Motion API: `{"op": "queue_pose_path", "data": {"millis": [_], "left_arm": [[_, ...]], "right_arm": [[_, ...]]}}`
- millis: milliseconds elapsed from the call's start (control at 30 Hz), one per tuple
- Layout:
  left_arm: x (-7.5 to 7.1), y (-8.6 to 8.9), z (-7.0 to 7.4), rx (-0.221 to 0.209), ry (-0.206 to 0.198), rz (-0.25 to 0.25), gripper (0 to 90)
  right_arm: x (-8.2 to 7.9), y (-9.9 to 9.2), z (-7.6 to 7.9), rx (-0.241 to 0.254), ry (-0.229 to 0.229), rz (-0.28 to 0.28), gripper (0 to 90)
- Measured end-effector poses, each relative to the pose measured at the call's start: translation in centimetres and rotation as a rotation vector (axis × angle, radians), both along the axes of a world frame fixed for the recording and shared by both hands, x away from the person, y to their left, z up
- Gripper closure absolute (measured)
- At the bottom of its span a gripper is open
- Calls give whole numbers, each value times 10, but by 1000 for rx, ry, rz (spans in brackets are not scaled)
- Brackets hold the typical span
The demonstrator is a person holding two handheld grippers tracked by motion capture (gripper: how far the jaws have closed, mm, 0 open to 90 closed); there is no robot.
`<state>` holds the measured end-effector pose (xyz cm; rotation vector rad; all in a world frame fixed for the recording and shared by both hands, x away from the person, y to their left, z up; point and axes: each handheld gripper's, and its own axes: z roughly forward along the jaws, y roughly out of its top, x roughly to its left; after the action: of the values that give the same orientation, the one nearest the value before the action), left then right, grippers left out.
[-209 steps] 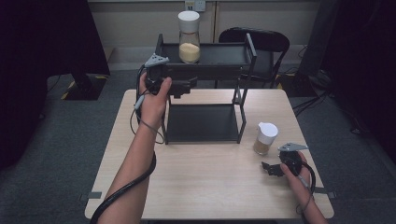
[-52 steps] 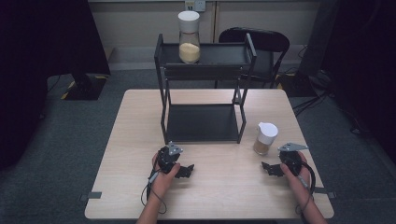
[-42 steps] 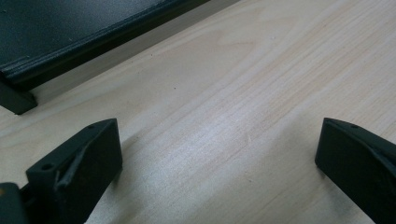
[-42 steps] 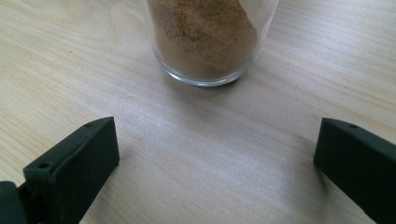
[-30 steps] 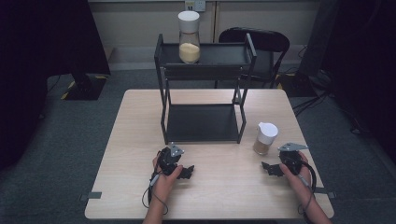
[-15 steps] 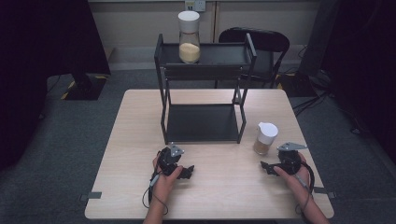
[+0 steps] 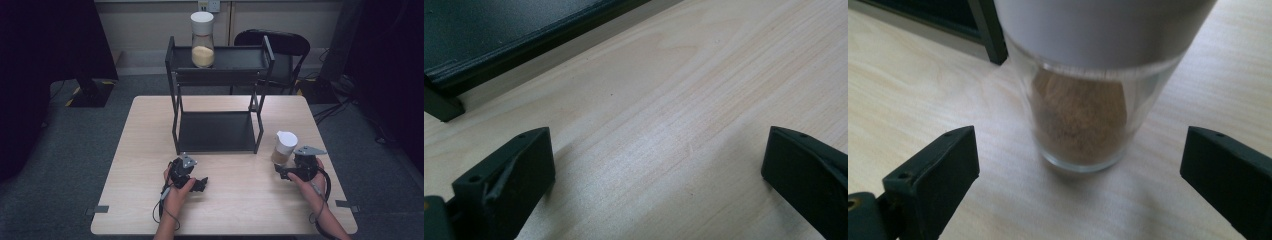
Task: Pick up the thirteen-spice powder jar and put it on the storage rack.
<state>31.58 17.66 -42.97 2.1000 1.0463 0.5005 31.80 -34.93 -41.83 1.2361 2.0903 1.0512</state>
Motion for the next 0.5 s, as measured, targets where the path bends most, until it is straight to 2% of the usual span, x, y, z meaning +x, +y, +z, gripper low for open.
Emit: {"op": "queue_pose_path", "data": {"millis": [267,400,500], "left_arm": [[0,0,0,2,-1,-1,0],[0,0,0,2,-1,-1,0],[0,0,0,2,-1,-1,0]], "right_arm": [[3,5,-1,40,-43,-23,19],[4,5,-2,70,-80,-33,66],[5,3,-4,117,-102,-43,121]]}}
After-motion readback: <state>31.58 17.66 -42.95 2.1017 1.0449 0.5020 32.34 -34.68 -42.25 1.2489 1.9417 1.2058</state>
